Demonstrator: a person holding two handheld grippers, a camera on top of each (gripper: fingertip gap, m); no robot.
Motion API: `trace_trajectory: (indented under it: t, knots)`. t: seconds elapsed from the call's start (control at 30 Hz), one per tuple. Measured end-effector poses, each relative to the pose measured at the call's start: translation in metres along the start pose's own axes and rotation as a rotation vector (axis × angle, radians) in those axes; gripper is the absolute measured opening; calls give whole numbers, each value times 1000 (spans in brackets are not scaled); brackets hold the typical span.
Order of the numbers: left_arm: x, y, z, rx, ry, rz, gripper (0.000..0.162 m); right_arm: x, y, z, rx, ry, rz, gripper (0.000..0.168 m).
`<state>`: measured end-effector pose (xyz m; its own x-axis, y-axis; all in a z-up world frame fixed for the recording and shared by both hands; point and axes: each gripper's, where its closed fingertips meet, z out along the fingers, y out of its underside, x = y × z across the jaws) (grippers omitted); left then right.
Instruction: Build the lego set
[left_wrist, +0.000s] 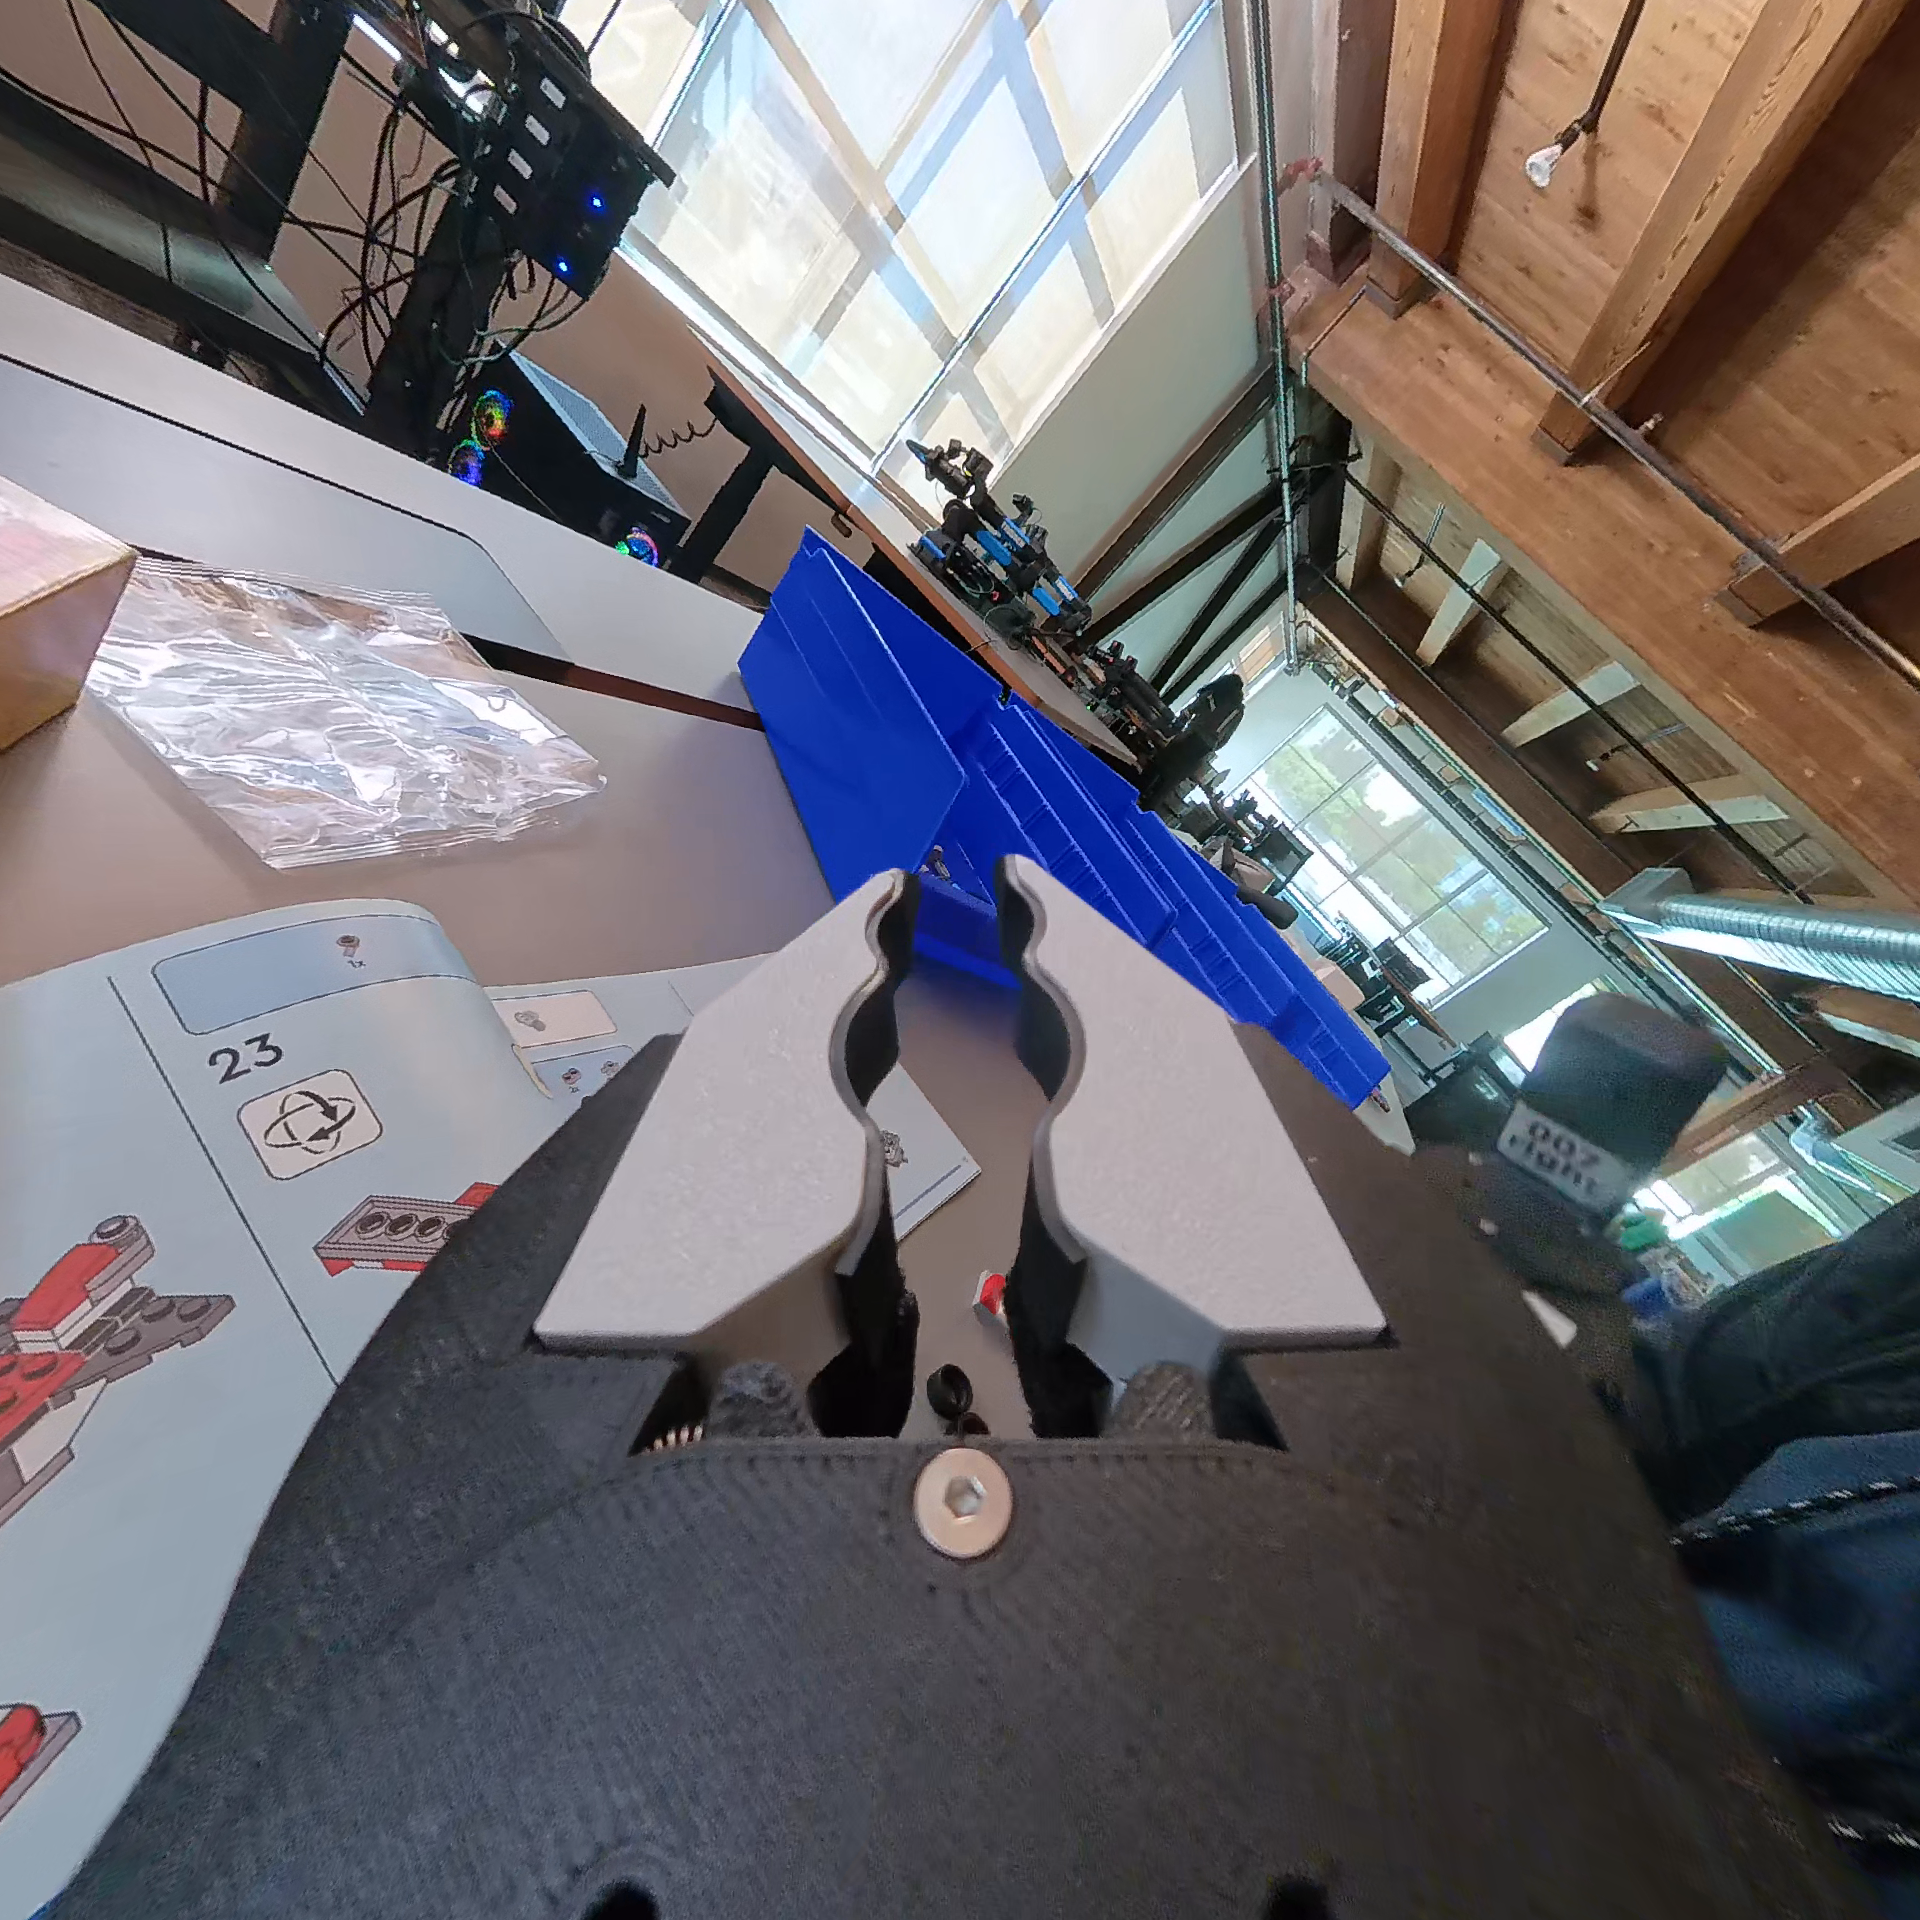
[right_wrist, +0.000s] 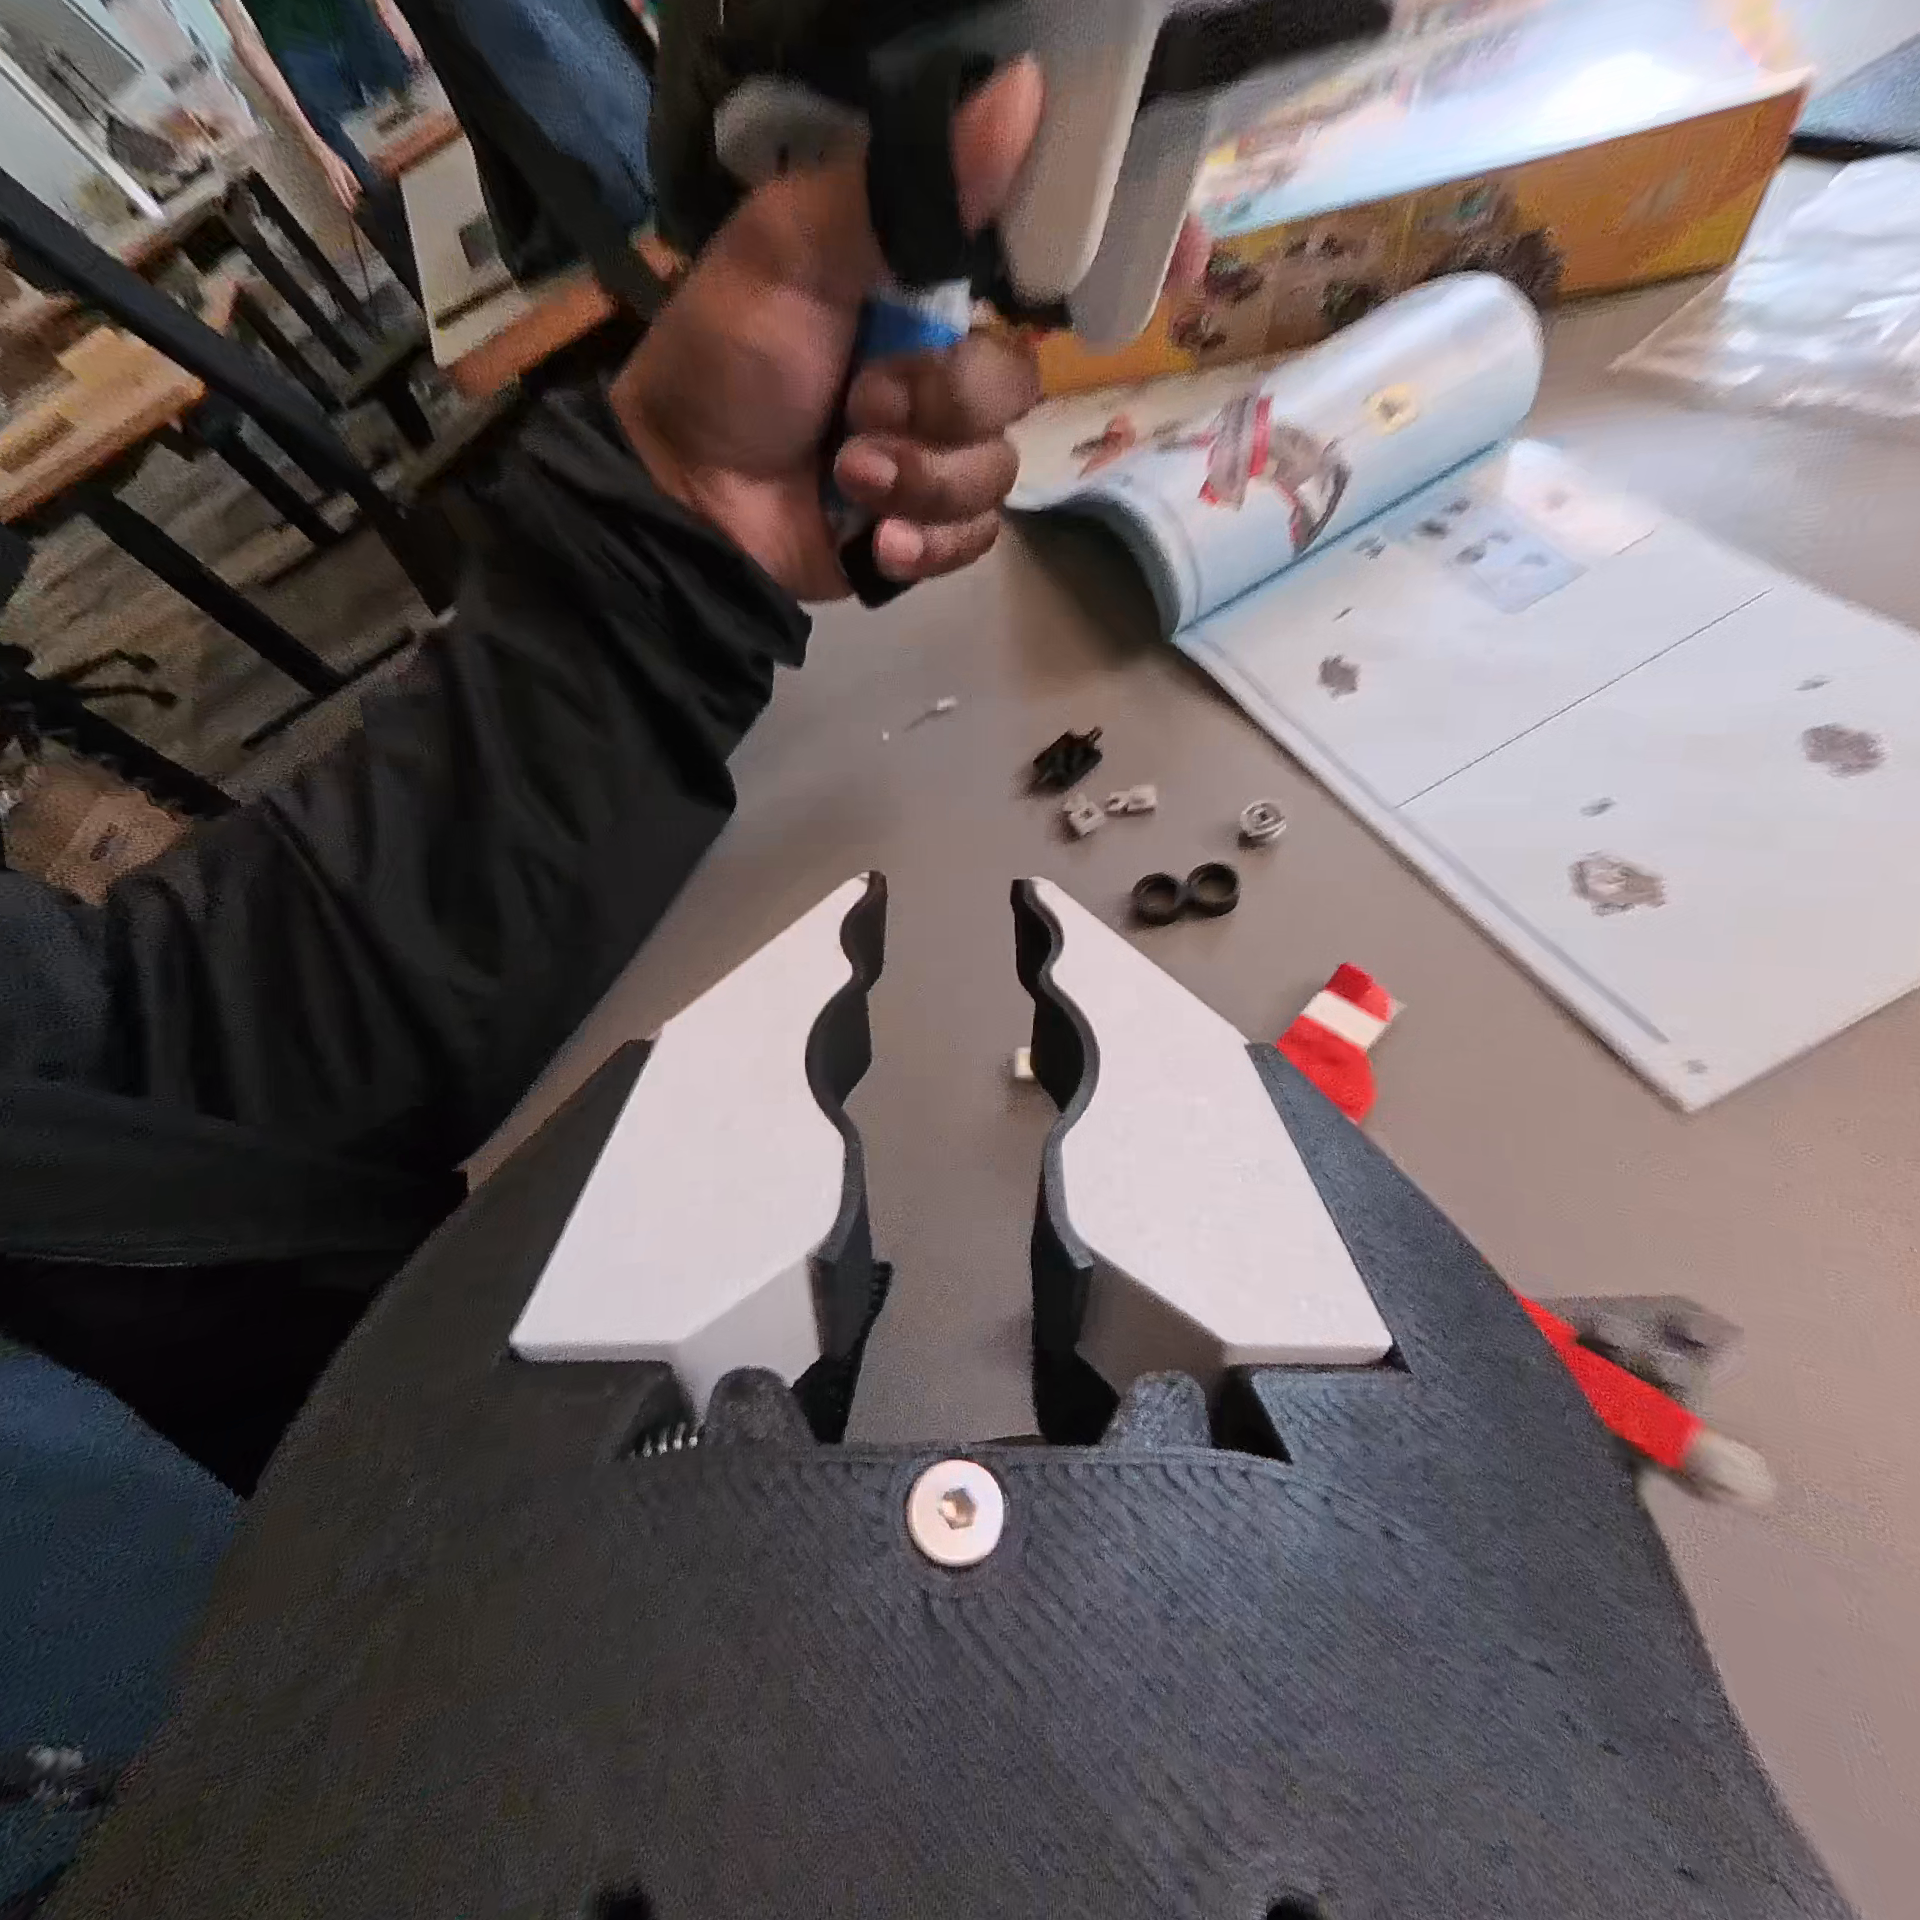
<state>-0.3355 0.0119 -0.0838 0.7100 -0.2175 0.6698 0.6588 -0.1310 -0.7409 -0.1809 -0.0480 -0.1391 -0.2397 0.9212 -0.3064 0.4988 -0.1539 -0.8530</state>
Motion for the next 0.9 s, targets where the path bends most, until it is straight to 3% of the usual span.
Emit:
trace_trajectory:
  t: [0.03,0.23,0.4,0.5,0.9]
  knots:
    - [0,0,0,-3,-1,4,15,6,-7,-7,22,2,1,25]
    - [1,-1,-3,-5,-14,55,15,89,-32,-48,105,120,-17,29]
    - [-5,-8,-8,30,-56,116,15,149,-29,-59,158,182,-27,30]
    - [-10,-11,-11,54,-78,144,14,157,-17,-53,171,143,20,31]
    - [-22,-19,-15,110,-133,176,14,166,-23,-65,260,38,176,30]
